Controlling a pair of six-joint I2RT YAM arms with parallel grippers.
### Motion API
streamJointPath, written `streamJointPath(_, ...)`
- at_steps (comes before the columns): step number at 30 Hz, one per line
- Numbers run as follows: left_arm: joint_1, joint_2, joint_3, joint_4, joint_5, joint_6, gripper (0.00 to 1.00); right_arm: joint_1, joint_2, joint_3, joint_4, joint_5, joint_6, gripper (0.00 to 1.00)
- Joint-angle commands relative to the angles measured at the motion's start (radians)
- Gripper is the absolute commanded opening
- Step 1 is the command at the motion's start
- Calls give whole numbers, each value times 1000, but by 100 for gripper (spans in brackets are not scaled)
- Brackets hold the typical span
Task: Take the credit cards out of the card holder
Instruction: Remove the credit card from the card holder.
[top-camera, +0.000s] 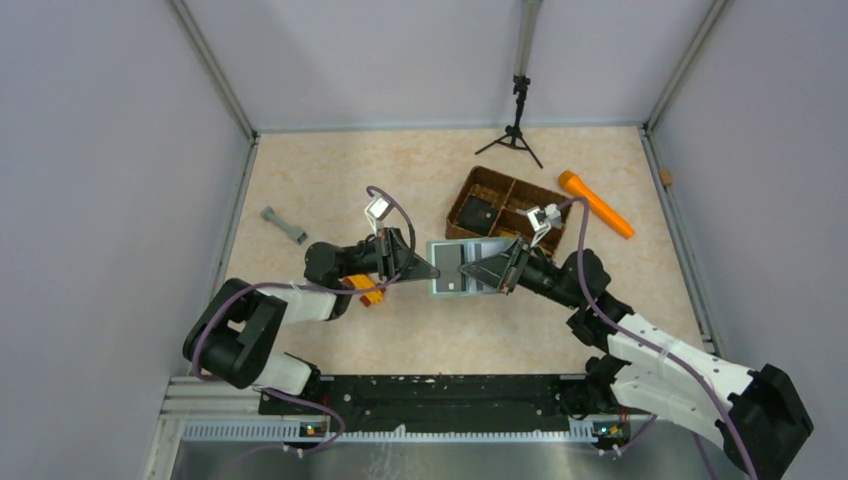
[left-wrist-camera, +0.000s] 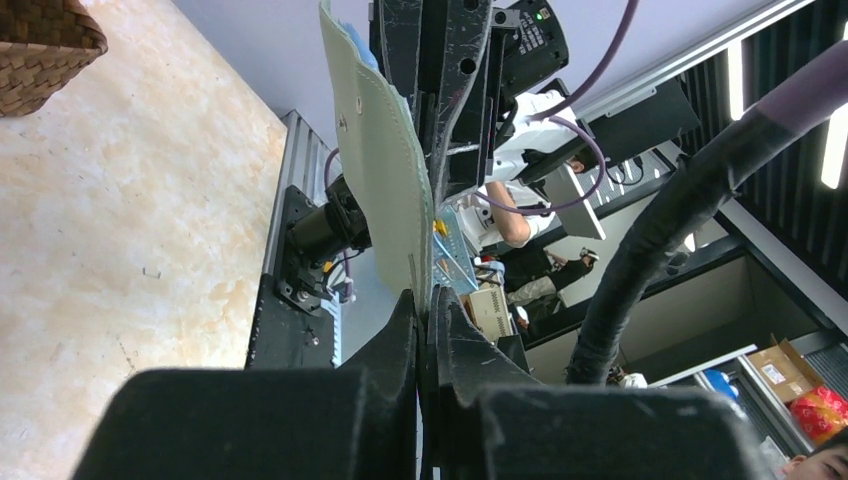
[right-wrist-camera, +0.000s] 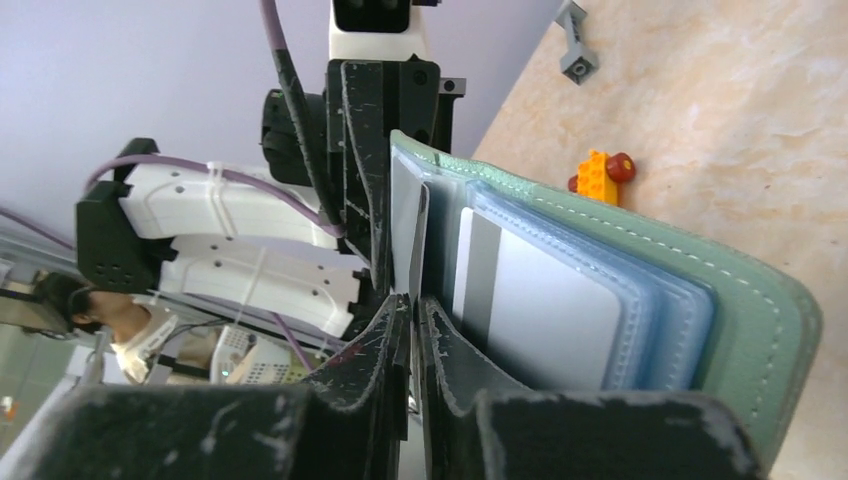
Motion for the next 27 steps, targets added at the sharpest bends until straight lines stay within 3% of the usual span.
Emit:
streamJointPath(1,-10,-33,6,117,-17,-3,0,2,-27,-15,166,-25,63,5)
streamJointPath(3,-10,-40,5,118,-19,-2,0,1,-31,-27,190,-22,79,0)
streamJointPath(7,-9,-46,-1,115,-34,-2,0,0,-72,-49,180,9,78,0)
streamJointPath(19,25,-43,-17,97,-54,7,0,-12,-267,-16,-235,241,-37,0)
streamJointPath(24,87,-94,-14,-146,-39,118,0,-12,-322,27,-428,454,-80,0)
streamJointPath(27,105,-134,9,-395,-46,254,0,-12,-322,35,-475,551,-93,0)
